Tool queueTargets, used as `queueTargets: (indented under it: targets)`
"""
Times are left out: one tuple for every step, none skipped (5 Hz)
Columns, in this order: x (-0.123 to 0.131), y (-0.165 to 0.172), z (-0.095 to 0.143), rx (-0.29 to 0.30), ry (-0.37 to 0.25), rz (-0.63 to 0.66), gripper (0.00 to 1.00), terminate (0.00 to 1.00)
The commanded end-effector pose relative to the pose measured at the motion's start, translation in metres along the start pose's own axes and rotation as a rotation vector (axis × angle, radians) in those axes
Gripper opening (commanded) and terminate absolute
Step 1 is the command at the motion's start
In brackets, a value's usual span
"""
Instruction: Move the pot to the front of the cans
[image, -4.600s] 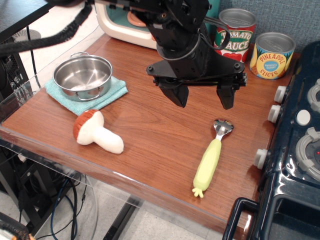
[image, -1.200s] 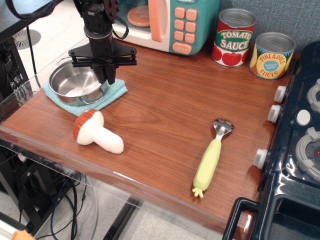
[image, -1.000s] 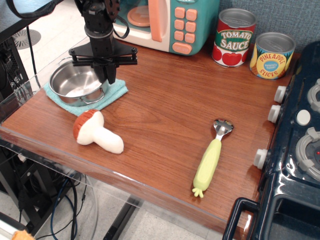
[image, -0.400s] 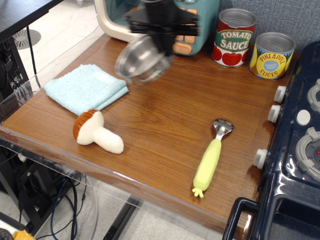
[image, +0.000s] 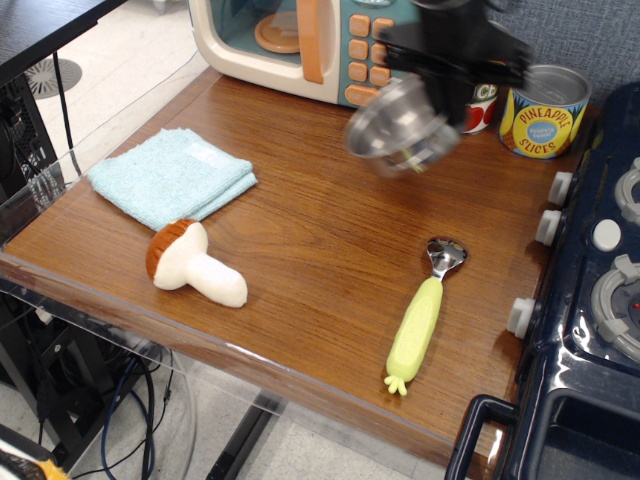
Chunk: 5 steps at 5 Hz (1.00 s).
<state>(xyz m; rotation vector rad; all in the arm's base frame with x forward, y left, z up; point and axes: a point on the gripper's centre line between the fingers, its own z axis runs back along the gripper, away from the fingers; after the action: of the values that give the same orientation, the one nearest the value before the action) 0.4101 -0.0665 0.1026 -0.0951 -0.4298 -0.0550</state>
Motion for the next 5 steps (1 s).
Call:
queueTargets:
  targets:
    - [-0.011, -0.025, -0.014, -0.020, 0.027, -0.106, 0.00, 0.00]
    - [-0.011, -0.021, -0.020, -0.018, 0.030, -0.092, 0.00, 0.00]
    - [-0.011, -0.018, -0.023, -0.027, 0.050, -0.081, 0.00, 0.00]
    - [-0.014, -0.019, -0.027, -0.014, 0.061, -0.069, 1.00, 0.00]
    - [-0.016, -0.021, -0.028, -0.006, 0.060, -0.074, 1.00, 0.00]
